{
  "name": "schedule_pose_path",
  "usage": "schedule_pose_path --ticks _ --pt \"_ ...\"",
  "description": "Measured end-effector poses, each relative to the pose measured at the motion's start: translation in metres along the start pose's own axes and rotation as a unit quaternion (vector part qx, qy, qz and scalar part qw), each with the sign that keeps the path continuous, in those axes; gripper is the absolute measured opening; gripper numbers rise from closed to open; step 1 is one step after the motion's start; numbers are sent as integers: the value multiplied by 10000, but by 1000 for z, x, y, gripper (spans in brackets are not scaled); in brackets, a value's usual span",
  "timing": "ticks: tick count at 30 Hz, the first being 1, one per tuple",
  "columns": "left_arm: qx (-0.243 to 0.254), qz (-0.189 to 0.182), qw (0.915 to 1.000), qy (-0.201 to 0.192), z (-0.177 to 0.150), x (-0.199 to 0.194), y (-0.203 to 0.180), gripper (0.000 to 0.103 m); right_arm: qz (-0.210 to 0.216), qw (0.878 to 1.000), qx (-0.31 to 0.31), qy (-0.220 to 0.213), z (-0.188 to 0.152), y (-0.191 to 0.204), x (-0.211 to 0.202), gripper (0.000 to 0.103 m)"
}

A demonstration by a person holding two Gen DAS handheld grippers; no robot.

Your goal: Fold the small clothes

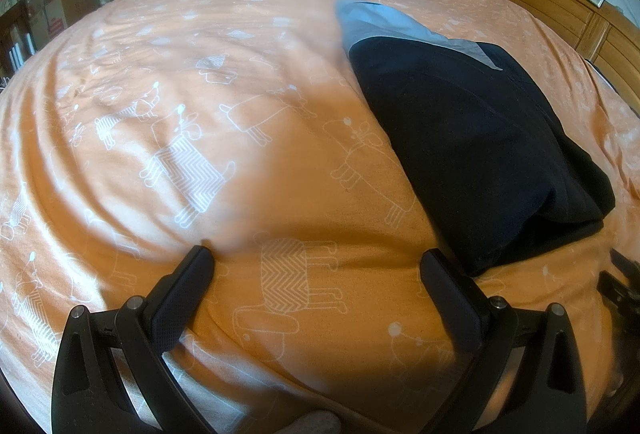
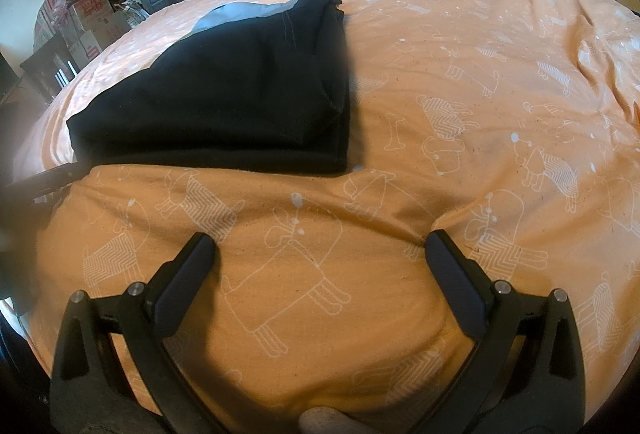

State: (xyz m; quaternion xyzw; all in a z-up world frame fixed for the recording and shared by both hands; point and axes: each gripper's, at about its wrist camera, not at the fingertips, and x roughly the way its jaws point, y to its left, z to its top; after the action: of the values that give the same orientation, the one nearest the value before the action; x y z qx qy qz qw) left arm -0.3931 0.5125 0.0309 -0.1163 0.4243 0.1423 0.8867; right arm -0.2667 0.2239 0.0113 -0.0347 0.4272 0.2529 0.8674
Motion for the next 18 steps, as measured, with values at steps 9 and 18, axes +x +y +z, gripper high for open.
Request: schedule_pose_path --ticks 9,18 --pt "0 -1 10000 1 0 0 0 103 1 10000 -1 0 0 0 0 103" --pt "-2 -3 10000 0 0 0 0 103 1 10000 -2 0 0 0 0 103"
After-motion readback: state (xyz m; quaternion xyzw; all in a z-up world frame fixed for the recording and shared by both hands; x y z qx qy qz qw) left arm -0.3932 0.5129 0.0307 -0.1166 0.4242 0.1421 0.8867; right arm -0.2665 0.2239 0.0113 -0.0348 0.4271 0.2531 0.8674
